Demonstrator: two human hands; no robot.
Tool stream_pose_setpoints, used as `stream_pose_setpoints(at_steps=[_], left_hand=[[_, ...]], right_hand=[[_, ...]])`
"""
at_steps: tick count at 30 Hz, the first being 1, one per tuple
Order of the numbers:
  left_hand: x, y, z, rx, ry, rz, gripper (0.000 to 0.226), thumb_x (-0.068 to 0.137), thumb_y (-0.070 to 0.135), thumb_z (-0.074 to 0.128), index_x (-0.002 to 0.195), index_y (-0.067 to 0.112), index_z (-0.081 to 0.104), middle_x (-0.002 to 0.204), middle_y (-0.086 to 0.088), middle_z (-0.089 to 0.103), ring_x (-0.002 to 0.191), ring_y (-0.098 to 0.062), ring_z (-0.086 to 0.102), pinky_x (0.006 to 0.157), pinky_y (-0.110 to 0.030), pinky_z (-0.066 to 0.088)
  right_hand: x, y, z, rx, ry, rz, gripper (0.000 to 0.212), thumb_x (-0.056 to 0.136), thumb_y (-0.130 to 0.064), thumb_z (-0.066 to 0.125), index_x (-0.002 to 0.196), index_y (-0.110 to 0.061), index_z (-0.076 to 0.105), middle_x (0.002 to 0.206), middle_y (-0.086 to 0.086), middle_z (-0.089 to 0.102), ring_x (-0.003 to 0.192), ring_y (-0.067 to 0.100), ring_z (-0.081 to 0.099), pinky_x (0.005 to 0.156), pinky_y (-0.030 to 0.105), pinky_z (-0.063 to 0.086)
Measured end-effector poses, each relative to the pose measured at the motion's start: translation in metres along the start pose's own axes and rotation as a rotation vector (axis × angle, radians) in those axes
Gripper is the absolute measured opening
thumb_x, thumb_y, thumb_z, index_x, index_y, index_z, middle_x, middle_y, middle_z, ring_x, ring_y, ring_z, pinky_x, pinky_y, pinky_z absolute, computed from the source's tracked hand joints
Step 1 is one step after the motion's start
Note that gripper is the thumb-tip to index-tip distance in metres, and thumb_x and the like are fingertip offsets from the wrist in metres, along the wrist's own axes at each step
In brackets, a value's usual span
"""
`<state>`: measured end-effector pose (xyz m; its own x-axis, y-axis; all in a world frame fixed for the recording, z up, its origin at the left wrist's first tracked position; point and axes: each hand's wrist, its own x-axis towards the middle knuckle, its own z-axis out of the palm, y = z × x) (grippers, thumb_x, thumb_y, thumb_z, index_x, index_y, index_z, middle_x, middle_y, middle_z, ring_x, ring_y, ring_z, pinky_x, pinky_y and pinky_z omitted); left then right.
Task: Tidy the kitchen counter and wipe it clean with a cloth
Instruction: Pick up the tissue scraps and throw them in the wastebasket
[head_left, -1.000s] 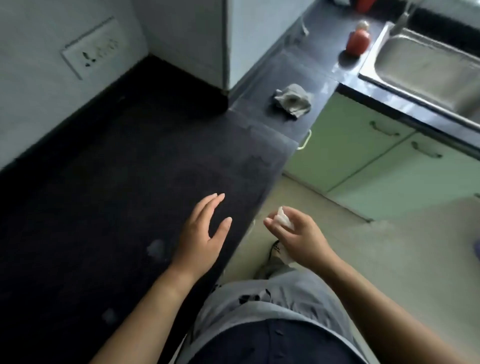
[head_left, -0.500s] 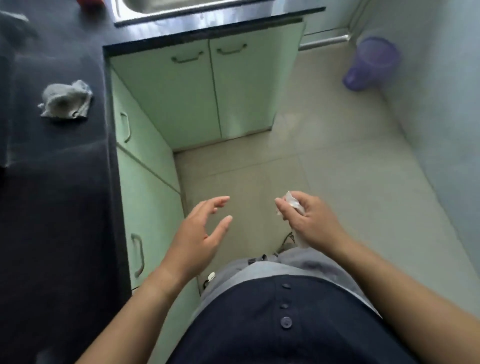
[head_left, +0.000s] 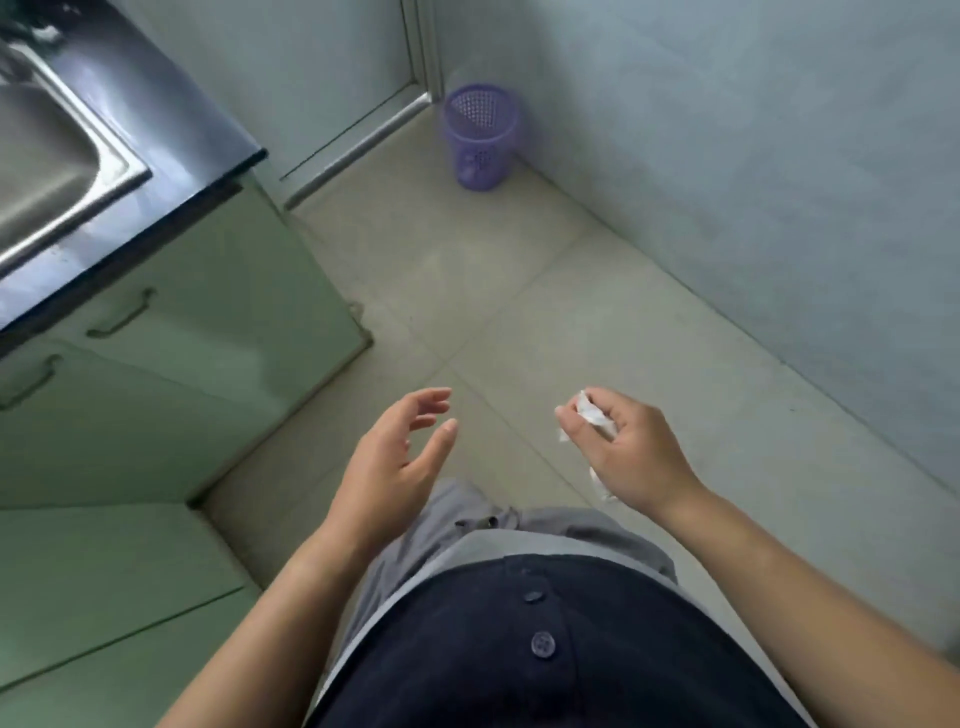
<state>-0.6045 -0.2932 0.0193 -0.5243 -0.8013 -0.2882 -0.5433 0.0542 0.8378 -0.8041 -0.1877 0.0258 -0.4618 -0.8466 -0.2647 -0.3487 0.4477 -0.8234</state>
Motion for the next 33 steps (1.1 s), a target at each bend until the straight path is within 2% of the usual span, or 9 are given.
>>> stream_pose_setpoints(at_steps=[7,10,14,18,20,23,27,31,33], left_hand=[[0.124,0.013,-0.028,0.012,0.002,-0.04,0.022,0.09,0.031,0.054,0.11,0.041,0.054,0.11,0.017,0.062,0.103,0.005,0.057,0.095,-0.04,0.047],[0.2,0.025,-0.052,0.018,-0.011,-0.022,0.023,0.091,0.031,0.054,0.114,0.036,0.055,0.11,0.016,0.062,0.103,0.003,0.057,0.095,-0.04,0.047],[0.298,0.061,-0.103,0.044,-0.041,0.02,0.032,0.085,0.045,0.049,0.115,0.034,0.054,0.108,0.018,0.062,0.102,0.003,0.057,0.093,-0.04,0.049],[0.387,0.087,-0.143,0.079,-0.041,0.08,0.025,0.09,0.038,0.051,0.114,0.034,0.054,0.107,0.017,0.062,0.1,0.003,0.058,0.092,-0.041,0.049],[0.421,0.092,-0.15,0.073,-0.037,0.067,0.024,0.089,0.039,0.051,0.113,0.034,0.055,0.105,0.017,0.063,0.098,0.004,0.058,0.091,-0.042,0.049],[0.467,0.099,-0.153,0.051,-0.035,0.04,0.036,0.08,0.053,0.047,0.11,0.036,0.056,0.102,0.018,0.064,0.096,0.004,0.059,0.091,-0.044,0.049],[0.545,0.111,-0.153,0.072,-0.062,0.005,0.042,0.073,0.06,0.044,0.107,0.039,0.056,0.102,0.019,0.063,0.097,0.004,0.058,0.092,-0.041,0.049],[0.65,0.134,-0.149,0.107,-0.053,0.011,0.025,0.085,0.044,0.052,0.109,0.036,0.057,0.103,0.017,0.063,0.096,0.003,0.058,0.092,-0.038,0.048],[0.704,0.149,-0.145,0.122,-0.045,0.013,0.022,0.089,0.033,0.055,0.111,0.031,0.057,0.103,0.016,0.063,0.096,0.002,0.059,0.092,-0.036,0.048]], right_hand=[[0.122,-0.01,-0.005,0.036,0.006,0.072,0.028,0.088,-0.031,0.059,0.071,-0.009,0.058,0.058,0.007,0.054,0.049,0.006,0.041,0.047,0.018,0.033],[0.203,-0.038,-0.008,0.001,0.04,0.03,0.03,0.088,-0.03,0.06,0.071,-0.006,0.057,0.057,0.008,0.052,0.049,0.009,0.041,0.048,0.021,0.033],[0.299,-0.09,-0.023,0.027,0.097,0.009,0.033,0.089,-0.031,0.058,0.072,-0.002,0.055,0.054,0.005,0.047,0.049,0.011,0.039,0.048,0.023,0.031],[0.379,-0.126,-0.032,0.047,0.134,0.008,0.032,0.089,-0.032,0.058,0.074,-0.005,0.055,0.054,0.01,0.05,0.048,0.013,0.041,0.047,0.024,0.032],[0.409,-0.129,-0.035,0.046,0.126,0.021,0.032,0.09,-0.035,0.057,0.075,-0.006,0.056,0.054,0.009,0.051,0.048,0.013,0.041,0.047,0.025,0.033],[0.45,-0.128,-0.043,0.047,0.119,0.075,0.029,0.089,-0.035,0.057,0.074,-0.01,0.057,0.053,0.009,0.053,0.048,0.014,0.043,0.048,0.024,0.034],[0.529,-0.124,-0.063,0.063,0.131,0.121,0.025,0.09,-0.033,0.057,0.071,-0.016,0.058,0.049,-0.008,0.055,0.051,0.015,0.049,0.049,0.02,0.036],[0.637,-0.124,-0.093,0.057,0.135,0.105,0.027,0.087,-0.039,0.057,0.072,-0.016,0.058,0.058,-0.008,0.06,0.055,0.015,0.052,0.052,0.017,0.037],[0.696,-0.129,-0.111,0.053,0.109,0.092,0.031,0.082,-0.044,0.054,0.072,-0.016,0.057,0.061,-0.002,0.062,0.058,0.02,0.054,0.056,0.023,0.042]])
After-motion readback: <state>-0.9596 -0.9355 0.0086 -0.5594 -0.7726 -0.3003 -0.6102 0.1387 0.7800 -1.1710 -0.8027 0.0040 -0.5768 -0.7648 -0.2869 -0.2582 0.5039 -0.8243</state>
